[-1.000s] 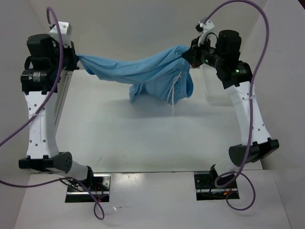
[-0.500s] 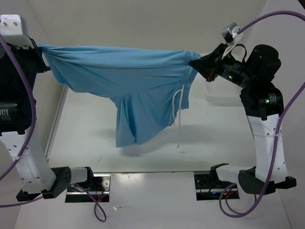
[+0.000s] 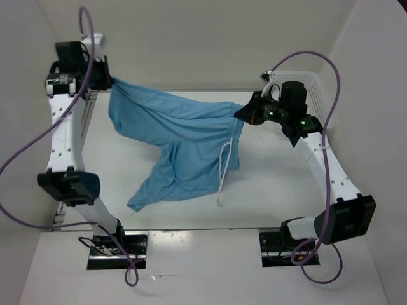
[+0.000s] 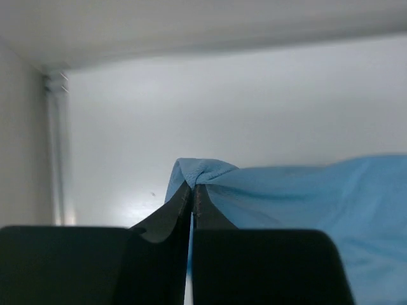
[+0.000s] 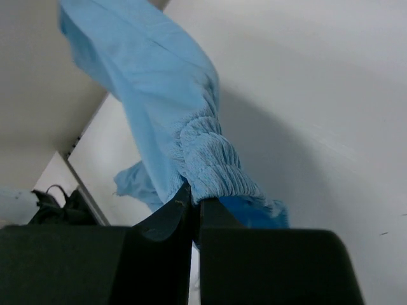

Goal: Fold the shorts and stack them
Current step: Flatten the shorts out

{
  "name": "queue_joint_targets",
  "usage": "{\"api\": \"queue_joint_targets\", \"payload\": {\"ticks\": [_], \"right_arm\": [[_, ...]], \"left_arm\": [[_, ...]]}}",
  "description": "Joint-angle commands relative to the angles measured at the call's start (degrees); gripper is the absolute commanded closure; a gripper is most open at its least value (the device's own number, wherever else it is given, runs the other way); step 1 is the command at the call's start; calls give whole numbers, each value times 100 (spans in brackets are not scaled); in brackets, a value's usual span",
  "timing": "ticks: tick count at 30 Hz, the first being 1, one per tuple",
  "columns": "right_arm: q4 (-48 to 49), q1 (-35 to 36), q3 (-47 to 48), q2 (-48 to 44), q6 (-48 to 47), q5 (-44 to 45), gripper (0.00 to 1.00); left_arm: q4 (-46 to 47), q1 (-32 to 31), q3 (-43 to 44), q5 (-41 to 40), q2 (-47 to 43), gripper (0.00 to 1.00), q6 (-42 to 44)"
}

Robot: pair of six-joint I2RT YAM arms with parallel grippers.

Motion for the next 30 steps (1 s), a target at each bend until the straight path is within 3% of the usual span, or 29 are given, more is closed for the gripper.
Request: {"api": "queue_joint_targets", "payload": {"ticks": [1, 11, 23, 27, 29, 30], "right_arm": [[1001, -120, -338, 250, 199, 552, 100], [1864, -392, -157, 2473, 490, 1897, 100], [1503, -393, 2040, 4443, 270, 2802, 100], [1503, -393, 2357, 4812, 454, 3171, 100], [1434, -393, 2663, 5049, 455, 3689, 71], [1268, -341, 2822, 5155, 394, 3899, 55]], "left_arm": [[-20, -52, -564, 409, 632, 100, 21], [348, -298, 181, 260, 3118, 100, 21], [568, -464, 2158, 181, 4333, 100, 21], [691, -588, 2896, 31, 5087, 93, 21], [752, -649, 3344, 31, 5361, 78, 21], [814, -702, 3493, -30, 5623, 64, 21]]}}
